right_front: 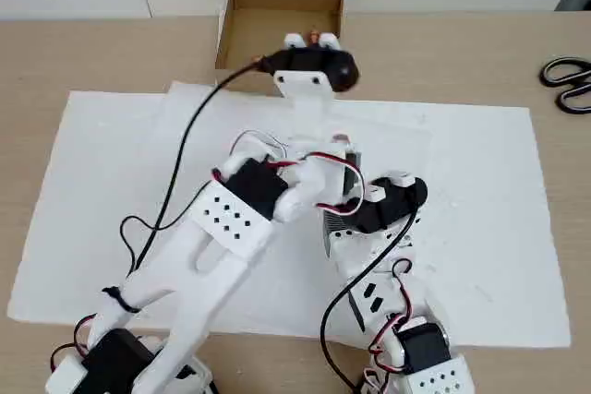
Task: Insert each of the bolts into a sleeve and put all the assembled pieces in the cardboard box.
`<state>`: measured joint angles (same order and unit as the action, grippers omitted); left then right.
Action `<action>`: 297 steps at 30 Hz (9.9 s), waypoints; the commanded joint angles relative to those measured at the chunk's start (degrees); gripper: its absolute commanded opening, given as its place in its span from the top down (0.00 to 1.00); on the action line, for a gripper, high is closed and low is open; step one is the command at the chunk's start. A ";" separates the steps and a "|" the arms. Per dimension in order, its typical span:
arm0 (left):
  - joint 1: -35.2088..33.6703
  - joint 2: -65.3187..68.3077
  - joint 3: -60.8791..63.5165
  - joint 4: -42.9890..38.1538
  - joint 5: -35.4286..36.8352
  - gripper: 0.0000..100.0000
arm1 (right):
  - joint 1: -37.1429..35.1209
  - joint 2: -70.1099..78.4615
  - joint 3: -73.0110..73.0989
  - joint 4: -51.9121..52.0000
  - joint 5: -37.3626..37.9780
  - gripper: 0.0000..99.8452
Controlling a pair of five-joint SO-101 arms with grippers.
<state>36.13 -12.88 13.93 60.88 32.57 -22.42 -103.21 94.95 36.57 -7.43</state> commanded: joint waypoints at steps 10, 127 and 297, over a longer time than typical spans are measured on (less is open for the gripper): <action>1.58 -3.43 0.22 0.53 -0.44 0.99 | 0.48 -0.75 -0.88 -1.71 -0.62 1.00; -44.22 -3.52 -9.71 29.71 -20.92 0.69 | 5.76 179.91 -181.36 3.12 9.85 0.85; -35.69 -91.34 81.98 -7.91 -20.31 0.69 | 24.13 -0.75 1.41 17.10 9.76 0.70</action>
<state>0.09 -103.43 96.13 54.29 11.65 1.41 -103.21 96.00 53.54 2.07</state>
